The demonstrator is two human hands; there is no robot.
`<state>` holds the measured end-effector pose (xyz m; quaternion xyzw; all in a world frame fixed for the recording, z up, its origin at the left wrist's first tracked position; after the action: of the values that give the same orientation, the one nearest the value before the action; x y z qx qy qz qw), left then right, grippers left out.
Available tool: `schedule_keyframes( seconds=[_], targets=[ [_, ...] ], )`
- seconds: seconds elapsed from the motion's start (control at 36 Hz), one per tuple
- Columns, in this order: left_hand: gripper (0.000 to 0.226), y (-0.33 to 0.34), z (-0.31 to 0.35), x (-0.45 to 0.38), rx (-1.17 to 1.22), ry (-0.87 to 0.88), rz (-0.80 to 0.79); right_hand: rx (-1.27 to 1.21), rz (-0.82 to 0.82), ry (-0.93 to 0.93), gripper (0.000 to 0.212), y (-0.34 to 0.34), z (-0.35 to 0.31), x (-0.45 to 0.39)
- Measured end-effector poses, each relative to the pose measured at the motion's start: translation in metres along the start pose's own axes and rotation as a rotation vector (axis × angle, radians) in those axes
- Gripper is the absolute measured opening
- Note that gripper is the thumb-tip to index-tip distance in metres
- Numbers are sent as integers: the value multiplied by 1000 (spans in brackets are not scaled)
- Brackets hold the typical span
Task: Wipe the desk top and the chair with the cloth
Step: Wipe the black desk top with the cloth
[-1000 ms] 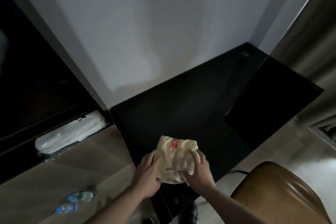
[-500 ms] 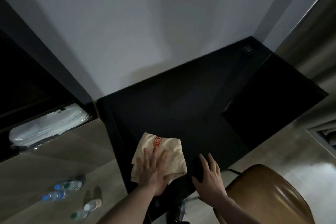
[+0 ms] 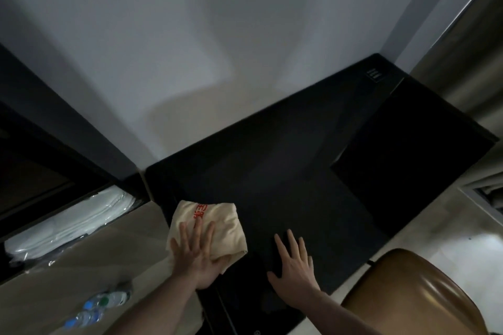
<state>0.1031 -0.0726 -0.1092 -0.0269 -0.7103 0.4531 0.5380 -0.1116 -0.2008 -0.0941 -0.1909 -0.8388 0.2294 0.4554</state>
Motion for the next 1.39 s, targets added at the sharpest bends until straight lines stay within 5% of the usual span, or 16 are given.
schedule_keyframes(
  seconds=[0.25,0.47,0.69,1.11,1.28,1.39],
  targets=[
    [111,-40,-29,-46,-14,0,-6,15,43,158,93,16,-13,-16],
    [129,-75,-30,-67,-45,-15,-113,-67,71,178,91,-1,-16,-18],
    [108,-69,-23,-61,-86,-16,-46,-122,112,147,91,-28,-1,-10],
    [80,-75,143,-39,296,21,-60,-112,36,92,89,-101,78,-22],
    [111,-98,155,-38,661,-95,-162,-52,31,111,91,-136,89,-18],
    [55,-113,137,-15,846,70,-12,-40,32,64,93,-132,59,-21]
  ],
)
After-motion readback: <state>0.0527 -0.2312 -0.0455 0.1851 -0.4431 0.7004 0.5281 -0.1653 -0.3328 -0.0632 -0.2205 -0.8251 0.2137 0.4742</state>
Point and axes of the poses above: each hand's wrist, its own x-axis away from the middle knuckle, its own y-axis out of the palm, z = x × y, the point moved 4 cm from there along -x, towards the middle knuckle, and after that the axes turned 12 degrees about -x, right-handed, at the moved point
